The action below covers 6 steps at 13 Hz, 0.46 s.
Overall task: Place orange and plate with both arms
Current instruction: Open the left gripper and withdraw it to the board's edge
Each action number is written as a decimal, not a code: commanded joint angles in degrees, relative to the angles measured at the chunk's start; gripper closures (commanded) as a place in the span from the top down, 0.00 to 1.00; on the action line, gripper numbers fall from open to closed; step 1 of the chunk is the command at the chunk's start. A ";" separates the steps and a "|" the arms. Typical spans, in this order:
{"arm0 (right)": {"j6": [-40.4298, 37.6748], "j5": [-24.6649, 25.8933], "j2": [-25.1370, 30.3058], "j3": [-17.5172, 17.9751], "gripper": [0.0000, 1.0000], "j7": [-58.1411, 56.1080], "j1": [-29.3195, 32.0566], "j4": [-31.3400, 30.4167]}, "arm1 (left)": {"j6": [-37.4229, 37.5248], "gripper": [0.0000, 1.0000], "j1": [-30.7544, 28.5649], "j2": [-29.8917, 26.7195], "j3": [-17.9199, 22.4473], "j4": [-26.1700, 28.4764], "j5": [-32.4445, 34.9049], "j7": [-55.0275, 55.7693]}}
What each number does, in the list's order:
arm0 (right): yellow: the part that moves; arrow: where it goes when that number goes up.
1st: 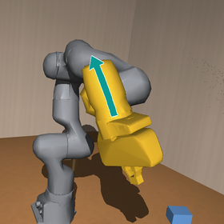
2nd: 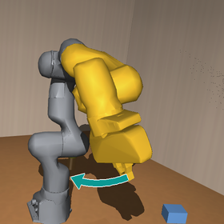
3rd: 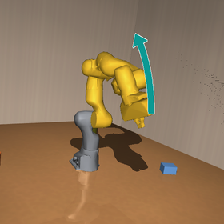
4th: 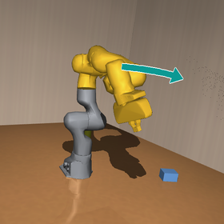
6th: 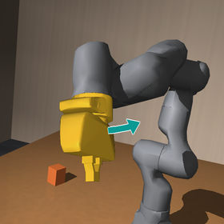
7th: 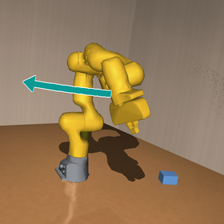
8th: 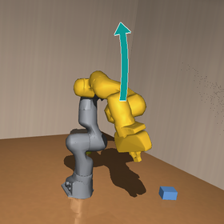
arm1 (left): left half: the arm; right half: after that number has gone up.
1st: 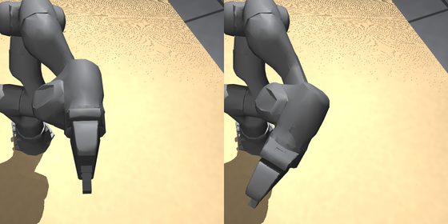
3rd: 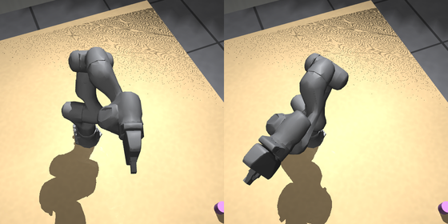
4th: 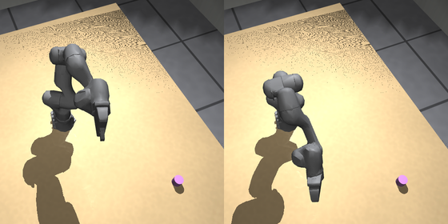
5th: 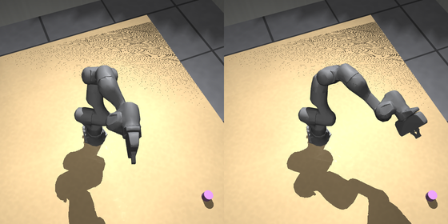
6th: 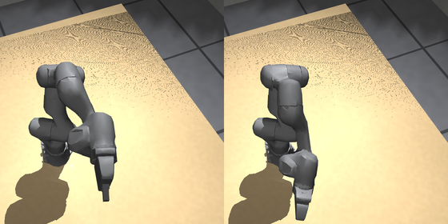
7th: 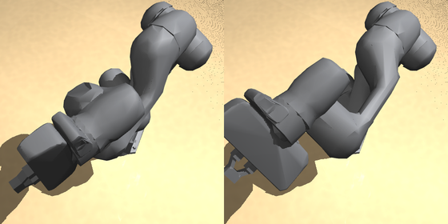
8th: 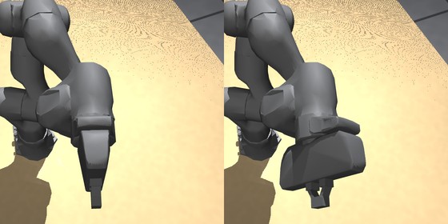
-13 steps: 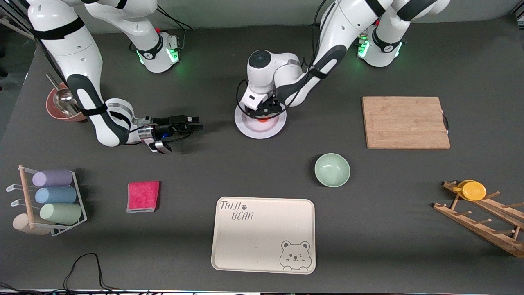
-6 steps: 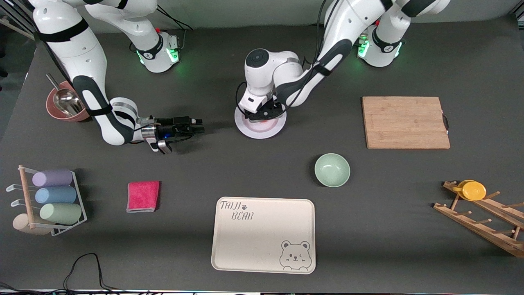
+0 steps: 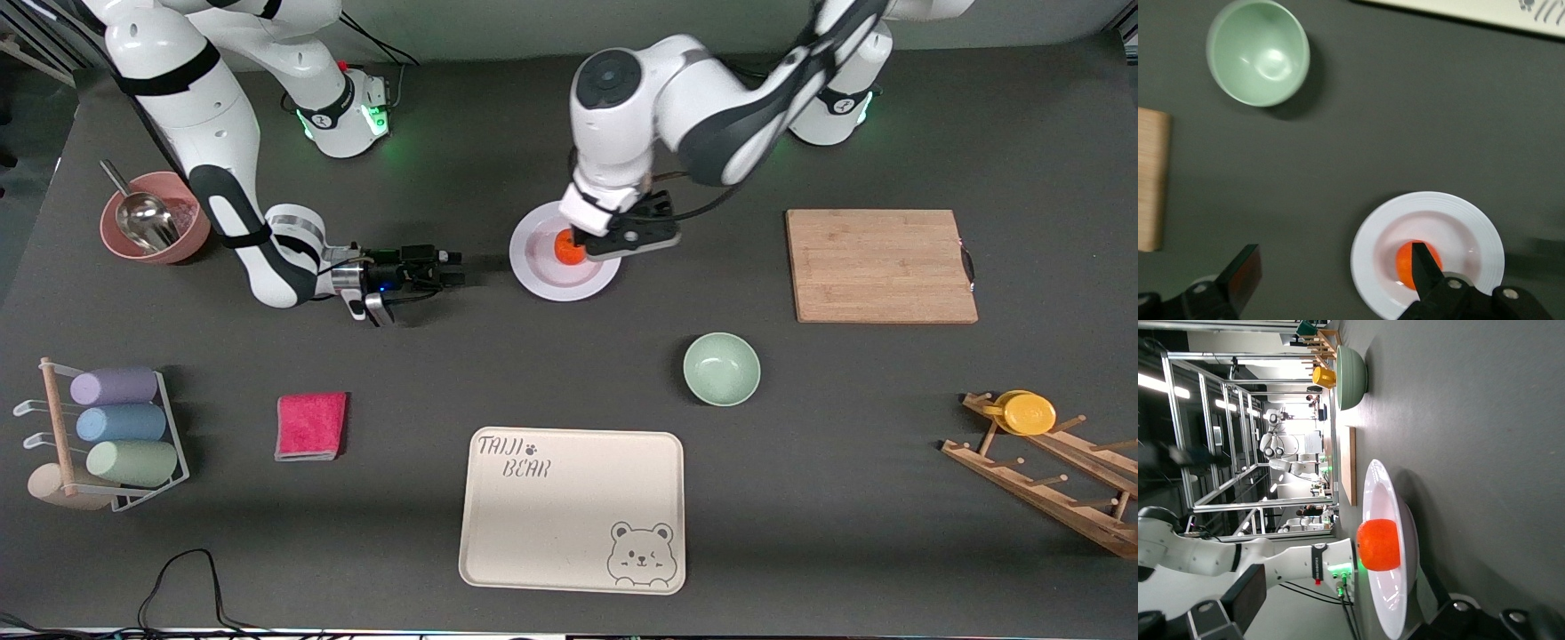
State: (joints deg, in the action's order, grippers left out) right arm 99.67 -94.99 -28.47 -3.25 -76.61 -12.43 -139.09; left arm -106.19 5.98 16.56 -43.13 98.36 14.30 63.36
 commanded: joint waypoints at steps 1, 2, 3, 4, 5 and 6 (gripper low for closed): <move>1.06 -5.28 -0.79 -0.27 1.00 -5.30 -3.99 -1.27 | 8.43 1.00 -8.58 -2.22 -0.99 -5.18 -3.57 -10.85; 1.06 -6.60 -1.14 -0.27 1.00 -7.04 -5.13 -1.62 | 9.58 1.00 -11.83 -3.19 -0.82 -5.54 -3.58 -13.93; 1.06 -8.35 -2.02 -0.27 1.00 -8.80 -6.36 -1.45 | 10.12 1.00 -15.78 -4.41 -0.56 -5.46 -3.58 -17.79; 1.06 -9.67 -2.64 -0.27 1.00 -10.12 -7.33 -1.45 | 10.90 1.00 -19.74 -4.95 -0.47 -5.46 -3.66 -22.10; 1.06 -10.90 -2.64 -0.27 1.00 -10.31 -8.21 -1.45 | 11.26 1.00 -23.86 -4.95 -0.55 -5.46 -3.58 -26.32; 1.14 -12.13 -2.73 -0.27 1.00 -10.57 -9.18 -1.45 | 11.18 1.00 -27.04 -4.95 -0.55 -5.46 -3.58 -29.49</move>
State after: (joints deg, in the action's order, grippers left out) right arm 100.21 -103.87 -30.68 -3.25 -84.61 -19.51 -140.35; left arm -96.19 -15.43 12.81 -42.90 92.51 11.89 40.05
